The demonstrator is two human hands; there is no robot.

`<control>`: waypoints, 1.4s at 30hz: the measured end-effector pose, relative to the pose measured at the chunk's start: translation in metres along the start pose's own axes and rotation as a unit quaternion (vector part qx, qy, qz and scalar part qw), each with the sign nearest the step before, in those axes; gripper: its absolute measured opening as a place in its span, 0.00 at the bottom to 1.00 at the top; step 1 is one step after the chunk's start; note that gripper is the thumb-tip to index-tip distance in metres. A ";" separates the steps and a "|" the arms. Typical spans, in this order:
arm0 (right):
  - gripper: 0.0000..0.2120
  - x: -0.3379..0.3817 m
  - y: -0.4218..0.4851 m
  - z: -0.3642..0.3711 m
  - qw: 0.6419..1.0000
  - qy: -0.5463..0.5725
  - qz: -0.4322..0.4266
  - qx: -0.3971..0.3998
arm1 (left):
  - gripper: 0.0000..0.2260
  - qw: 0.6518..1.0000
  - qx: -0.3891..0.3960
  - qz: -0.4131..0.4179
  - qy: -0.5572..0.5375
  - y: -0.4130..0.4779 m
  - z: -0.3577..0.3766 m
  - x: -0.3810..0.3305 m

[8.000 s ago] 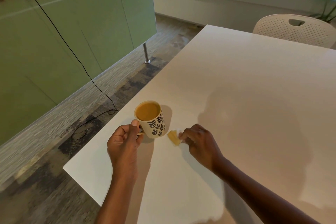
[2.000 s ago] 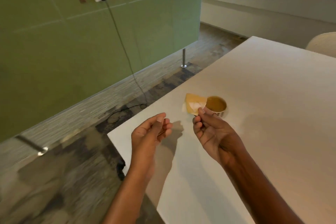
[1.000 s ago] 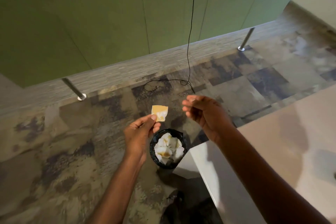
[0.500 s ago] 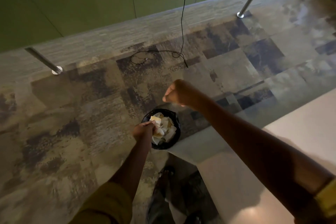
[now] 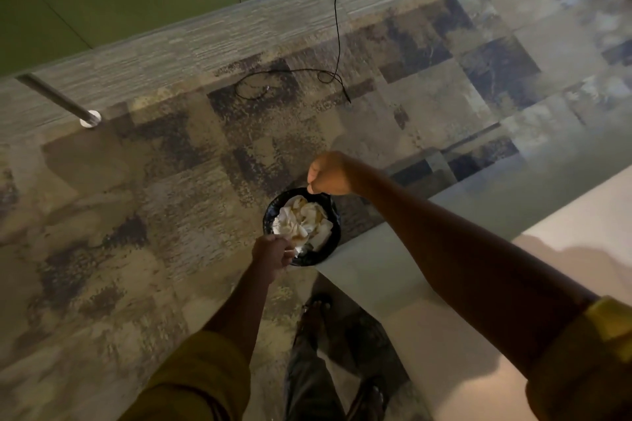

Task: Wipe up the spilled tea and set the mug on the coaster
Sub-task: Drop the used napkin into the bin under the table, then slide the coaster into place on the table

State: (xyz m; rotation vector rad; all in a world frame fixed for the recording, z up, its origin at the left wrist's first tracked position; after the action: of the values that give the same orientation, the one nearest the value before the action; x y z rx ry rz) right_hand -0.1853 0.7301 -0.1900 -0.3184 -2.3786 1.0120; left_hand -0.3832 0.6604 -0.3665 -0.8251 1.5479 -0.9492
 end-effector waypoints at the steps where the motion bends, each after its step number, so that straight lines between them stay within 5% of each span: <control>1: 0.14 0.000 -0.002 0.000 1.000 0.002 -0.003 0.001 | 0.07 1.000 0.007 -0.009 0.002 -0.002 -0.003 0.002; 6: 0.16 0.009 -0.022 -0.011 0.999 0.017 -0.027 -0.042 | 0.14 0.999 0.008 -0.019 -0.048 -0.026 0.001 0.008; 13: 0.15 -0.004 -0.093 -0.057 0.979 0.080 -0.069 -0.172 | 0.11 0.991 0.128 0.035 0.006 -0.073 0.044 -0.051; 19: 0.04 -0.045 -0.204 -0.081 0.894 0.160 -0.085 -0.411 | 0.14 0.963 0.174 0.205 0.004 -0.163 0.104 -0.137; 26: 0.07 -0.102 -0.372 -0.095 0.802 0.193 -0.037 -0.563 | 0.11 0.860 0.235 0.442 -0.097 -0.326 0.175 -0.184; 33: 0.06 -0.176 -0.543 -0.048 0.688 0.232 0.025 -0.687 | 0.08 0.773 0.356 0.520 -0.066 -0.483 0.252 -0.127; 42: 0.07 -0.287 -0.704 0.066 0.586 0.296 0.116 -0.746 | 0.12 0.702 0.506 0.501 0.039 -0.623 0.330 0.064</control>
State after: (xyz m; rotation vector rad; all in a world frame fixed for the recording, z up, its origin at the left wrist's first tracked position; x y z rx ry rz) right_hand 0.0100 0.0869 0.1716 -1.2831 -1.8811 -1.1802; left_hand -0.0573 0.2827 0.1355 0.8194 0.9910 -0.7745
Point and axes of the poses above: each hand's wrist, its own y-axis towards the middle knuckle, its own z-axis out of the palm, x = y × z, the point moved 2 cm from there along y, towards the middle knuckle, and after that the axes turned 5 degrees about -y, right-handed, at the moved point
